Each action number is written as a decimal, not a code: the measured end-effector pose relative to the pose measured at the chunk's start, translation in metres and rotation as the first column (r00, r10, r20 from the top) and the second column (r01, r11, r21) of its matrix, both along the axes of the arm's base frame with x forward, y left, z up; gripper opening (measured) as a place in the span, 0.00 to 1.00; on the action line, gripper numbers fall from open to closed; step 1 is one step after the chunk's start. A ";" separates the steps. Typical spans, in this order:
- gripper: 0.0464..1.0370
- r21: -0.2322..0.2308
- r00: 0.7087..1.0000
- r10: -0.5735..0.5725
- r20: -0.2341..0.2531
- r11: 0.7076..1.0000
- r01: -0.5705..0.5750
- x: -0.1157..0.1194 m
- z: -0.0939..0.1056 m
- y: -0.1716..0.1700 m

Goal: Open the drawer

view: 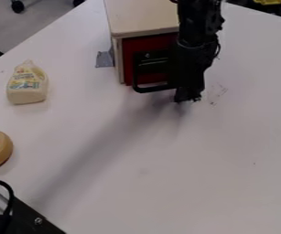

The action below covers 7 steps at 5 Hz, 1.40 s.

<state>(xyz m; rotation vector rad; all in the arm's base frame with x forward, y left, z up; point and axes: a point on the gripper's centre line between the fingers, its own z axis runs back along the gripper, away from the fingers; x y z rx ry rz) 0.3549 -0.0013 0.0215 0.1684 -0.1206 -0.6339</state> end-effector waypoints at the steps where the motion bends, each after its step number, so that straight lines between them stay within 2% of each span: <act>1: 0.13 -0.008 1.000 -0.021 -0.013 1.000 0.021 -0.001 0.000 0.001; 2: 0.08 -0.014 0.999 -0.033 -0.016 0.999 0.033 -0.001 0.000 0.001; 5: 0.08 -0.015 0.995 -0.090 -0.033 0.996 0.090 -0.032 -0.006 0.003; 7: 0.08 -0.037 0.993 -0.115 -0.032 0.993 0.113 -0.047 -0.002 -0.001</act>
